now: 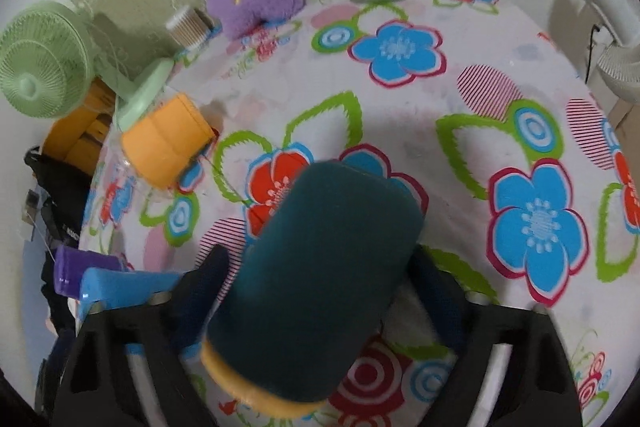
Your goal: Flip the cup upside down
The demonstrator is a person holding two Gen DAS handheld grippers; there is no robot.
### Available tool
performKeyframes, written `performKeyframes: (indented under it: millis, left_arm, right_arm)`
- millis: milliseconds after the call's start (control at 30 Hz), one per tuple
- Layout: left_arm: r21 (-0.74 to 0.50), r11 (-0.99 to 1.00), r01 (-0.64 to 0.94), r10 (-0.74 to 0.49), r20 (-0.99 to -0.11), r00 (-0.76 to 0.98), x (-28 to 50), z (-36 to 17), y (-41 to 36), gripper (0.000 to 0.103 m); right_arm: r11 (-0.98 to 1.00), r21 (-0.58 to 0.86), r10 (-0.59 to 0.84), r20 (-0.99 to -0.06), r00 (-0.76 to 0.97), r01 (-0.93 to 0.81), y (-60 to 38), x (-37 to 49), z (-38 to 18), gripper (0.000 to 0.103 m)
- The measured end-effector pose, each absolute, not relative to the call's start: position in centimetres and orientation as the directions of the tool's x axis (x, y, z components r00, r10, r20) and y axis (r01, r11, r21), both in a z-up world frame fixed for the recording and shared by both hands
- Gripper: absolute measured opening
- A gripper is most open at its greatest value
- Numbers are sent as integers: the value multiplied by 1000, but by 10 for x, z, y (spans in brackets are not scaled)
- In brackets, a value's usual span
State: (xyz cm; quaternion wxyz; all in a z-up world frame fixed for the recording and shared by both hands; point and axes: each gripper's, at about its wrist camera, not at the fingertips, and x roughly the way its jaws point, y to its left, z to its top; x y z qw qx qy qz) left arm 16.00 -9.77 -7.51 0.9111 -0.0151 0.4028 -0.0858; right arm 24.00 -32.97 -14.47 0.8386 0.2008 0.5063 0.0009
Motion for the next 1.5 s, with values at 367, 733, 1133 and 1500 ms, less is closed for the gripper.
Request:
performKeyframes:
  millis: [367, 733, 1133, 1500]
  left_arm:
    - [-112, 984, 137, -175, -716, 675, 142, -67, -91, 103]
    - [-125, 987, 104, -162, -690, 706, 103, -50, -64, 103]
    - [-147, 989, 22, -120, -701, 703, 40, -54, -11, 103]
    - [-170, 985, -17, -113, -724, 680, 7, -67, 14, 103]
  right_arm:
    - [938, 337, 247, -811, 530, 80, -303, 218, -120, 72]
    - [941, 337, 278, -721, 634, -28, -285, 135, -63, 70]
    - [925, 298, 376, -810, 450, -237, -241, 38, -73, 70]
    - [896, 328, 418, -851, 317, -301, -197, 37, -103, 71]
